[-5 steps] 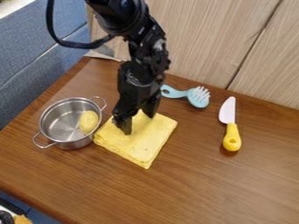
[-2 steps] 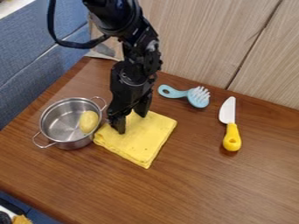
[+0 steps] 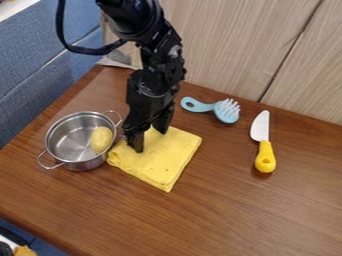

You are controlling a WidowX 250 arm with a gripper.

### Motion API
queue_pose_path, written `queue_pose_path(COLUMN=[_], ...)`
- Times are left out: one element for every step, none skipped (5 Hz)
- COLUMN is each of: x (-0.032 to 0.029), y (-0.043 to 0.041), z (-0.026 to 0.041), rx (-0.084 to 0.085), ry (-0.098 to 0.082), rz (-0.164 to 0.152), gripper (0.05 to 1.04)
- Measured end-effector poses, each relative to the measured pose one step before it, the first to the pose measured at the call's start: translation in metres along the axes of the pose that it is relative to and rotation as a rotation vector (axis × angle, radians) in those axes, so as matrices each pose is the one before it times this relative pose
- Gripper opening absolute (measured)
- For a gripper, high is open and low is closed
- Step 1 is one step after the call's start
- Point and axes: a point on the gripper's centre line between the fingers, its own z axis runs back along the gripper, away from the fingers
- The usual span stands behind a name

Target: Move the yellow to the top left side of the table

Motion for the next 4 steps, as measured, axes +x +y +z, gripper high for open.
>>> queue_pose_path(x=[0.01619,0.01243,0.01215,0.01026], y=[-0.01440,-0.01176,-0.01549,-0.01599], z=[-0.00444,-0.00342,-0.00516,-0.00493], rx=[-0.0201,-0.0063,-0.0110,-0.0047], ry=[-0.0063,-0.0041,0.0085,0.0126], rz=[0.0274,0.0208,0.0273,0.0079], gripper=[1.001,1.001,1.001,1.001])
